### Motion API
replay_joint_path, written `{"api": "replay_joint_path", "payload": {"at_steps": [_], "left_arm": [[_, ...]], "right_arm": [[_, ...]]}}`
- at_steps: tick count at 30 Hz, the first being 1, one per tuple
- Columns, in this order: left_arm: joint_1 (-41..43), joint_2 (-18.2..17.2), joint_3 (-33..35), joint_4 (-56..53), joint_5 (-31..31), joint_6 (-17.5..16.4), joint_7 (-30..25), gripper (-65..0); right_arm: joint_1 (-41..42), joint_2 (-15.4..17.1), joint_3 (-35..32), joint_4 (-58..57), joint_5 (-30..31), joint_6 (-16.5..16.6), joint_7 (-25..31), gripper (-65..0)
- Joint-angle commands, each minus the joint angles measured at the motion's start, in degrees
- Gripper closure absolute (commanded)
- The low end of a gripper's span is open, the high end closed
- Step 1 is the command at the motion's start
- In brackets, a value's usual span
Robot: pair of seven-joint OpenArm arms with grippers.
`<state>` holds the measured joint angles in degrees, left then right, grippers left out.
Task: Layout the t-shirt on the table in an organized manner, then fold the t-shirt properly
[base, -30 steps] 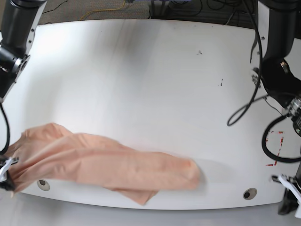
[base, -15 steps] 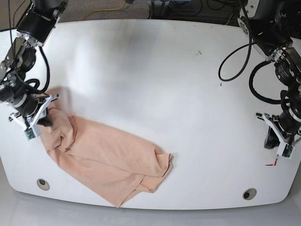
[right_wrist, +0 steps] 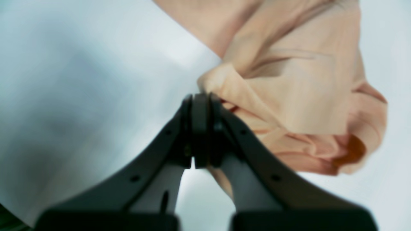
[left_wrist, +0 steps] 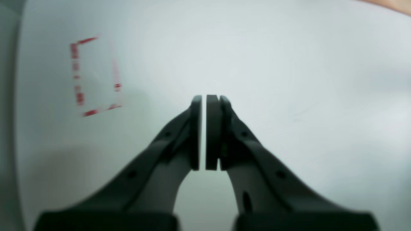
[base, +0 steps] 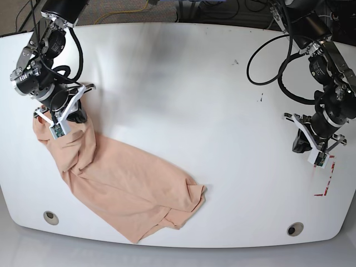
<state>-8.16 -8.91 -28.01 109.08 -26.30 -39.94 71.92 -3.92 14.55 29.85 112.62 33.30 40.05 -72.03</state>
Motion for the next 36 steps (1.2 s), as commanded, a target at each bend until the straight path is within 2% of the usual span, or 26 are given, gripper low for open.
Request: {"api": "replay_joint_path", "payload": {"at_steps": [1,9,17,20,22,25,26,31,33,36], "left_arm": [[-1.20,0.42,-0.08,0.86,-0.64,-0.06,-1.63,0.0],[-2.43,1.92,0.01,0.86,-0.64,-0.06,-1.63,0.0],[-2.61,1.74,0.01,0.86,-0.64,-0.06,-1.63,0.0],[-2.52,1.65,0.01,0.86,-0.64,-0.06,-1.63,0.0],[-2.43,1.65,-0.08,0.86,-0.64,-0.06,-1.55,0.0],[-2.43,1.65,-0.08,0.86,-0.64,-0.06,-1.55,0.0],[-2.43,1.65,-0.08,0.86,-0.64,-0.06,-1.55,0.0],[-2.43,1.65,-0.08,0.86,-0.64,-0.06,-1.55,0.0],[-2.43,1.65,-0.08,0.86,-0.64,-0.06,-1.55,0.0],[-2.43,1.57,-0.08,0.86,-0.64,-0.06,-1.55,0.0]], "right_arm": [[-0.87,0.27,0.26,1.45,0.59,-0.05,1.13,0.0],[-5.62,-1.93,0.26,2.24,0.59,-0.05,1.13,0.0],[-10.01,-2.37,0.26,2.24,0.59,-0.05,1.13,0.0],[-11.42,-2.46,0.26,2.24,0.59,-0.05,1.13,-2.7],[-12.21,-2.46,0.26,2.15,0.59,-0.05,1.13,-8.6],[-13.18,-2.46,0.26,2.15,0.59,-0.05,1.13,-21.4],[-13.44,-2.46,0.26,2.15,0.50,-0.05,1.13,-28.1],[-13.79,-2.46,0.44,2.24,0.50,-0.05,1.13,-52.5],[-13.79,-2.37,0.62,2.68,0.50,-0.05,1.22,-58.2],[-13.26,-2.19,0.70,3.12,0.50,-0.05,1.48,-59.8]]}}
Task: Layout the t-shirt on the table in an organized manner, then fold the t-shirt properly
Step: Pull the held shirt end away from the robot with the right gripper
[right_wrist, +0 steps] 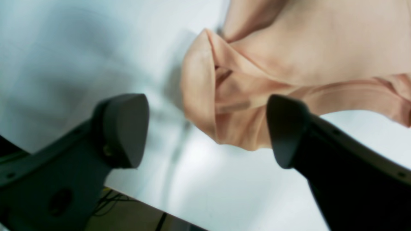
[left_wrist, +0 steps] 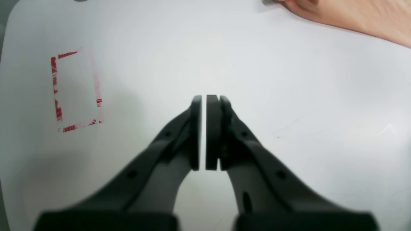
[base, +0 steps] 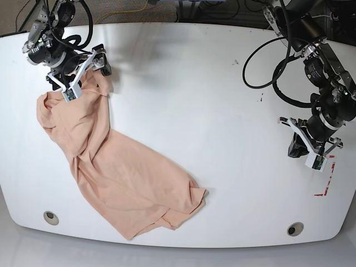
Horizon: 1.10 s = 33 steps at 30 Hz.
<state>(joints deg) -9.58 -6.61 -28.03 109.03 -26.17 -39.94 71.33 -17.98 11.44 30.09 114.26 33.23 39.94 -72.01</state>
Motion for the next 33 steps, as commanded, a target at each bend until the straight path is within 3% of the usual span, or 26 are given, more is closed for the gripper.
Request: {"api": "replay_joint_path", "payload": {"at_steps": [1,11,18,23,28,33], "left_arm": [[-1.01,-0.73,-0.06,0.90,-0.77,-0.06,-0.96,0.0],[-1.01,-0.73,-0.06,0.90,-0.77,-0.06,-0.87,0.0],[-0.92,-1.61,-0.32,0.99,-0.77,-0.06,-0.78,0.0],[-1.01,-2.84,-0.41,0.99,-0.86,-0.06,-0.78,0.0],[-1.01,-2.49,-0.06,0.99,-0.86,-0.06,-0.78,0.0],[-1.18,-1.08,2.67,0.20,-0.77,-0.06,-0.78,-13.3]], "right_arm": [[0.97,1.09,0.46,1.48,0.57,0.06,1.46,-59.5],[12.31,0.73,-0.15,-1.69,0.22,0.06,3.22,-58.5],[24.35,0.73,-5.87,-10.83,-0.13,0.06,3.48,-58.5],[31.03,0.65,-7.10,-19.09,-6.46,0.06,5.41,-58.3],[32.44,1.26,-6.75,-23.40,-11.12,0.06,9.63,-58.3],[32.26,4.07,-6.66,-25.86,-15.26,0.06,12.97,-58.3]]}}
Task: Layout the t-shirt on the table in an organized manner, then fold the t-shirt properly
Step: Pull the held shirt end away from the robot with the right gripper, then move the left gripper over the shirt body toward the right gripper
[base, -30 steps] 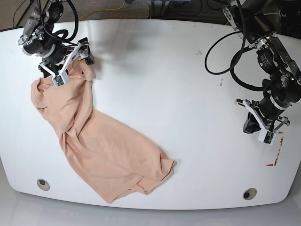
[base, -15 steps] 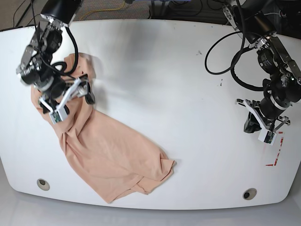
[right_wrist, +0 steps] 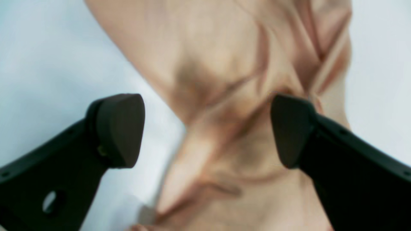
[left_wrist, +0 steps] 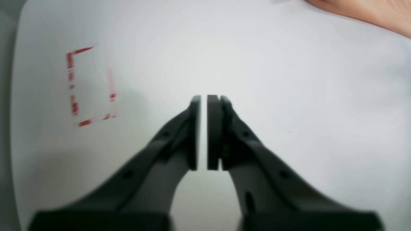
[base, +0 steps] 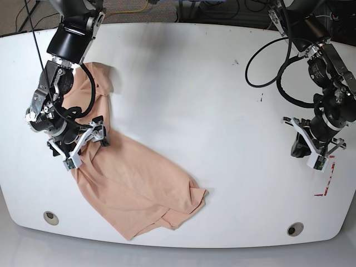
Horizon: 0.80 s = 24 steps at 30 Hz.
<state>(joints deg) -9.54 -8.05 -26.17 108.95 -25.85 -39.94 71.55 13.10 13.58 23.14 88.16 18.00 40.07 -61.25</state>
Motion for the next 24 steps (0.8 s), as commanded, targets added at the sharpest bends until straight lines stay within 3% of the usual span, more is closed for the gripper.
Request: {"api": "replay_joint_path", "payload": {"at_steps": [1,7,11,15,21,24], "left_arm": [[-1.32,1.07,1.60,-0.15,-1.10,-0.06,-1.00,-17.9],[-1.40,4.76,5.91,-0.68,0.31,-0.06,-1.26,-37.5],[-2.11,9.50,8.90,-0.95,4.00,0.60,-2.93,-41.1],[-3.78,13.20,13.47,-4.64,6.81,5.26,-7.50,-44.4],[-5.98,16.27,19.89,-12.55,9.01,7.81,-14.27,-45.3],[-8.00,17.05,22.44,-17.56,11.56,11.68,-18.49,-45.6]], "right_arm": [[1.01,2.28,0.29,-0.20,-0.46,-0.07,2.66,-58.3],[-2.42,2.81,3.11,1.03,-1.43,-0.07,3.72,-58.3],[-4.27,2.81,4.78,1.91,-1.52,-0.07,3.72,-58.3],[-5.06,2.81,4.78,1.82,-1.52,-0.07,3.98,-58.3],[-5.24,2.64,4.69,2.08,-1.52,-0.07,3.89,-58.3],[-5.32,2.64,4.69,2.08,-1.52,-0.07,3.80,-58.3]]}}
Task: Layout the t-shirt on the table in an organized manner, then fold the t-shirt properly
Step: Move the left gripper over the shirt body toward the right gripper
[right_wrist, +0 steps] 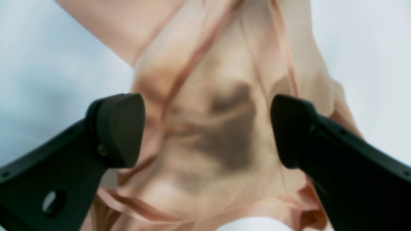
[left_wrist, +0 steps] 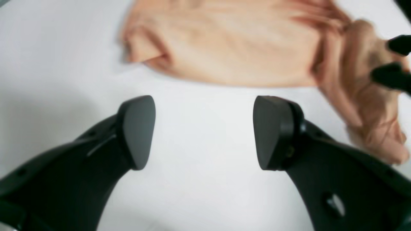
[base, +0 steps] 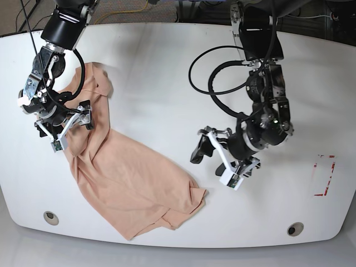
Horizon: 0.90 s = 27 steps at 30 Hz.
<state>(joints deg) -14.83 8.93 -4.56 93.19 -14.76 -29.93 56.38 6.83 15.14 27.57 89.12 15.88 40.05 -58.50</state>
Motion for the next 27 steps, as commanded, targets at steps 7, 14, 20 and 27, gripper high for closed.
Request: {"api": "replay_joint_path", "payload": {"at_steps": [7,14,20,27], "left_arm": [[-7.19,0.07,3.90,-13.85,3.64,7.38,-10.62,-45.7],[-11.59,0.07,4.07,-25.19,3.91,14.68,-18.09,-45.8],[-14.84,0.07,4.16,-33.19,3.91,18.20,-23.19,-46.0],[-14.23,0.07,9.26,-33.10,3.82,18.20,-25.39,-45.1]], "right_arm": [[-0.11,1.08,0.52,1.56,0.96,-0.05,0.87,-58.3],[-2.83,0.82,0.52,5.69,0.96,-0.05,0.96,-58.3],[-4.24,0.64,0.52,6.75,1.04,-0.05,0.96,-58.3],[-4.68,-0.41,0.52,6.75,1.04,-0.05,1.14,-58.3]]}}
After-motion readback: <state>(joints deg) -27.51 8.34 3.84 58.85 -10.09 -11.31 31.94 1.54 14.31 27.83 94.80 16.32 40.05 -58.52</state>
